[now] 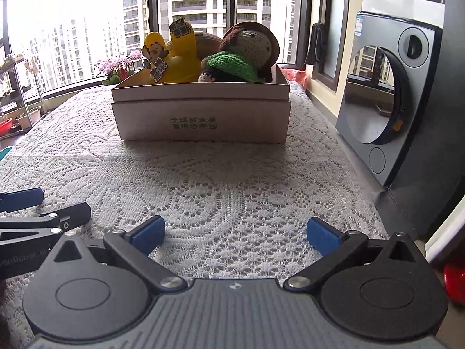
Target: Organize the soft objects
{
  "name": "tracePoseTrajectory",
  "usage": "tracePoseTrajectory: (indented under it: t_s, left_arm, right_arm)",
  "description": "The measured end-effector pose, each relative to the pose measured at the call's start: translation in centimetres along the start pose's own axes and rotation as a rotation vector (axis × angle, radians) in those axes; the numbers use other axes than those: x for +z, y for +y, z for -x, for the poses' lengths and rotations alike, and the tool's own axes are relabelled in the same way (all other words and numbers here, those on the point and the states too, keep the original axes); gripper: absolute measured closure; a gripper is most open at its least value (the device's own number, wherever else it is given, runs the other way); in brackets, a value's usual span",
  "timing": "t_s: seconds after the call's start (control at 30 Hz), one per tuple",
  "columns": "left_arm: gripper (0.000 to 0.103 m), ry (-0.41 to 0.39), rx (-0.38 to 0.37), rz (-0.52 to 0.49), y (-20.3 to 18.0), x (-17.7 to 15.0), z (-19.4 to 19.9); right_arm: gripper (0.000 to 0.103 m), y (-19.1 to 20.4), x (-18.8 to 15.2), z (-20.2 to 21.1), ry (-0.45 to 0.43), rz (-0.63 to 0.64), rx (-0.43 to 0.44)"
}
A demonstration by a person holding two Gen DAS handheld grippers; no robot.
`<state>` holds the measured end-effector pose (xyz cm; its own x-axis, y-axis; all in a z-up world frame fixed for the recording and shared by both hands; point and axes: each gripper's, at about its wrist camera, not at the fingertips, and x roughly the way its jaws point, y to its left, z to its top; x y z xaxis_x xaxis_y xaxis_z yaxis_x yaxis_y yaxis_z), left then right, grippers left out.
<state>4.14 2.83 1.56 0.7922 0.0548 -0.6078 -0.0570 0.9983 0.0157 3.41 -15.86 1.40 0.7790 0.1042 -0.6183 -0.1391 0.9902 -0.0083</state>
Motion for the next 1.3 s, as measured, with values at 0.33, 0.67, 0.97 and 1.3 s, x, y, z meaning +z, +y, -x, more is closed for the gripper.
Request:
tracePoseTrajectory:
  t_s: [0.33,0.67,0.97,1.3]
  left_arm:
    - [0.023,0.000,0.005,-0.003,-0.56,0.03,0.12]
    - [0.023,0.000,0.005,0.003,-0.51,-0.07,0.17]
    - [0.023,0.000,0.000,0.009,-0.46,-0.08,0.31]
    - [0.023,0.001,0.001,0.008,-0.45,-0.06,0.29]
  right_arm:
    - [0.000,-0.01,-0.11,0.09,-0.010,-0.008,-0.001]
    - [0.000,0.08,-0.09,0.02,-0.010,-0.008,-0.002]
    - [0.000,0.06,-0.09,0.02,-0.010,-0.008,-0.002]
    - [0.000,0.07,-0.09,0.01,-0.010,-0.008,-0.002]
